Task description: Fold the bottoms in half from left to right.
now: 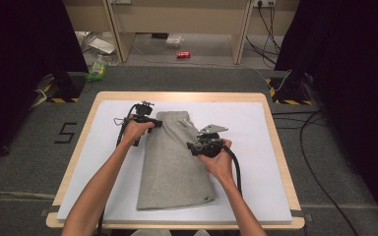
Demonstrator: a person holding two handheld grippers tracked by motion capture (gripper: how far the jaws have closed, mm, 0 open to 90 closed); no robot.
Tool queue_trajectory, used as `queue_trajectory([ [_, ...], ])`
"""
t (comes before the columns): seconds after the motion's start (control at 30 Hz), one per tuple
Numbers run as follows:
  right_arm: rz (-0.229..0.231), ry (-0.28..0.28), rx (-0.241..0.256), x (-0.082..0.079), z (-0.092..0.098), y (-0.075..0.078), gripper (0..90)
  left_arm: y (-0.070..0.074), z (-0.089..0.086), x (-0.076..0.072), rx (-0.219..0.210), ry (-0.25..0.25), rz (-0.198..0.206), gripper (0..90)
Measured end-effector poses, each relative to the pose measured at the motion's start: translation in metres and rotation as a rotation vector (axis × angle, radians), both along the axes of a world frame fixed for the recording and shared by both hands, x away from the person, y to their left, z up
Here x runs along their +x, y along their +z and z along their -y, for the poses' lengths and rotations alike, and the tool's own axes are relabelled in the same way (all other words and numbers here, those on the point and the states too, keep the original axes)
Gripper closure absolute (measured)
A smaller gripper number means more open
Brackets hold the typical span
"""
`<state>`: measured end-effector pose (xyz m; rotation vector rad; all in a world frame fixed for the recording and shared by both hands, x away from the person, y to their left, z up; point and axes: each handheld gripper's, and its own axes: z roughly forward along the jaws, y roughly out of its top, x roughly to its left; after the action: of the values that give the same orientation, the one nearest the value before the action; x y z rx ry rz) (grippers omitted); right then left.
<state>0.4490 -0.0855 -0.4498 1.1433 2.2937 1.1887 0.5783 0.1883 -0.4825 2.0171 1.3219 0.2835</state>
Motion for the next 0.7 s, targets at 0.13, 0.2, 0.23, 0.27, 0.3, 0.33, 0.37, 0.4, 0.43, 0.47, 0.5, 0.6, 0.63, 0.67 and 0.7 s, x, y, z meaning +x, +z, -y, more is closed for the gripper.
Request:
queue_trajectory([
  [0.13, -0.001, -0.021, 0.003, 0.012, 0.002, 0.001, 48.2, 0.001, 0.001, 0.0, 0.009, 0.001, -0.002, 68.0],
  [0.2, -0.009, -0.027, 0.005, 0.017, 0.002, 0.003, 47.4, 0.001, 0.001, 0.0, 0.011, 0.004, -0.002, 68.0],
  [0.23, -0.009, -0.031, 0.0, 0.02, 0.001, 0.004, 47.1, 0.001, 0.001, 0.0, 0.012, 0.004, -0.002, 68.0],
  [0.27, -0.011, -0.034, -0.002, 0.022, 0.0, 0.005, 46.7, 0.001, 0.001, 0.0, 0.013, 0.004, -0.002, 67.9],
  [0.3, -0.014, -0.037, 0.003, 0.025, 0.0, 0.005, 46.1, 0.001, 0.001, 0.0, 0.013, 0.004, -0.002, 68.0],
  [0.33, -0.014, -0.036, -0.001, 0.028, -0.001, 0.006, 45.6, 0.001, 0.001, 0.0, 0.012, 0.004, -0.003, 67.9],
  [0.37, -0.017, -0.04, -0.003, 0.031, -0.001, 0.006, 45.2, 0.001, 0.001, 0.0, 0.011, 0.003, -0.004, 68.0],
  [0.4, -0.016, -0.044, -0.005, 0.034, -0.002, 0.006, 44.9, 0.001, 0.001, 0.0, 0.011, 0.003, -0.004, 67.9],
  [0.43, -0.016, -0.052, 0.006, 0.036, -0.002, 0.006, 44.8, 0.001, 0.001, 0.0, 0.011, 0.002, -0.004, 67.9],
  [0.47, -0.021, -0.052, 0.011, 0.039, -0.002, 0.005, 44.1, 0.001, 0.001, 0.0, 0.012, 0.002, -0.004, 67.9],
  [0.5, -0.022, -0.056, 0.009, 0.041, -0.003, 0.005, 44.0, 0.001, 0.001, 0.0, 0.011, 0.001, -0.004, 67.9],
  [0.6, -0.022, -0.068, 0.012, 0.048, -0.004, 0.003, 43.7, 0.001, 0.001, 0.0, 0.01, 0.001, -0.002, 68.0],
  [0.63, -0.023, -0.067, 0.01, 0.049, -0.005, 0.002, 43.7, 0.001, 0.001, 0.0, 0.012, 0.001, -0.003, 68.0],
  [0.67, -0.025, -0.07, 0.008, 0.051, -0.006, 0.002, 43.6, 0.001, 0.001, 0.0, 0.012, 0.001, -0.004, 67.9],
  [0.7, -0.021, -0.071, 0.005, 0.053, -0.007, 0.001, 43.6, 0.001, 0.001, 0.0, 0.011, 0.0, -0.005, 68.0],
])
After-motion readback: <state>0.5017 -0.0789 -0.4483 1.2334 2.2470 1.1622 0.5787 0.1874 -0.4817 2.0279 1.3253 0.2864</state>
